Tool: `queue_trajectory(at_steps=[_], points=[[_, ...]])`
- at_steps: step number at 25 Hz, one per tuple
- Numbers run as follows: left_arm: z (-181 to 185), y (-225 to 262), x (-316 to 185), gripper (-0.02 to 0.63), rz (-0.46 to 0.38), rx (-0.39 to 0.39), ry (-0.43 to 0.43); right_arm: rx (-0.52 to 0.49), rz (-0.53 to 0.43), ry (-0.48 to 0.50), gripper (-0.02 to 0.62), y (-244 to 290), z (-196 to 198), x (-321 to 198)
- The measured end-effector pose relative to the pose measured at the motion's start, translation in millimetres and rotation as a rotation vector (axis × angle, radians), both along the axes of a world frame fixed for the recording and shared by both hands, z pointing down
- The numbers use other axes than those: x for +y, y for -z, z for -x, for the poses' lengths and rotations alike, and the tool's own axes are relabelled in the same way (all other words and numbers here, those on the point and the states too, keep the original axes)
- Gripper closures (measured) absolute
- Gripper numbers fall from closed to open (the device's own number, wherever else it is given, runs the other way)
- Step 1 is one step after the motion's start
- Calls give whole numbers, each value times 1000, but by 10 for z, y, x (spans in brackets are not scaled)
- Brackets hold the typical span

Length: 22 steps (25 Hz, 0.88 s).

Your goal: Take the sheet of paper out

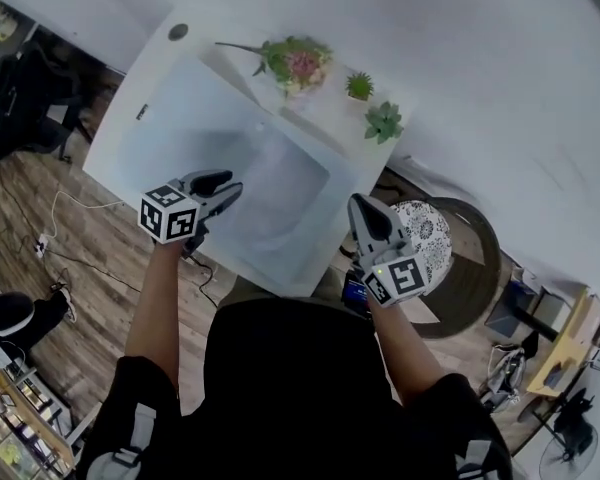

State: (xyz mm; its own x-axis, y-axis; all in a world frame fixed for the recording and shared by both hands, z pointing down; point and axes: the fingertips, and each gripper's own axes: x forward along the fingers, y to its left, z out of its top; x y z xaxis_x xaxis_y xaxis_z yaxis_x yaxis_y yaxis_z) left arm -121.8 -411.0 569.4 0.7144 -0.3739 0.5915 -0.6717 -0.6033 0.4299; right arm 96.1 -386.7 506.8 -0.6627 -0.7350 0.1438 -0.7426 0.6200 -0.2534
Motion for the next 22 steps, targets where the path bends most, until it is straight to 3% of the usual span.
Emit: queue_trajectory(at_steps=[4,10,17,22], points=[[-19,-438,-10,454,169,-68,-88,5,32,-20,584,-117,2,-125],[103,-876,27,453,309,-183,-131,13,78,-47,584,-278,-29,-235],[155,-1093,60,453,394,-231,-148,3,110,-47,584,-393,18,-309],[161,-1098,56,453,421,-215,-150,12,124,-39,584,-460,11,-335]])
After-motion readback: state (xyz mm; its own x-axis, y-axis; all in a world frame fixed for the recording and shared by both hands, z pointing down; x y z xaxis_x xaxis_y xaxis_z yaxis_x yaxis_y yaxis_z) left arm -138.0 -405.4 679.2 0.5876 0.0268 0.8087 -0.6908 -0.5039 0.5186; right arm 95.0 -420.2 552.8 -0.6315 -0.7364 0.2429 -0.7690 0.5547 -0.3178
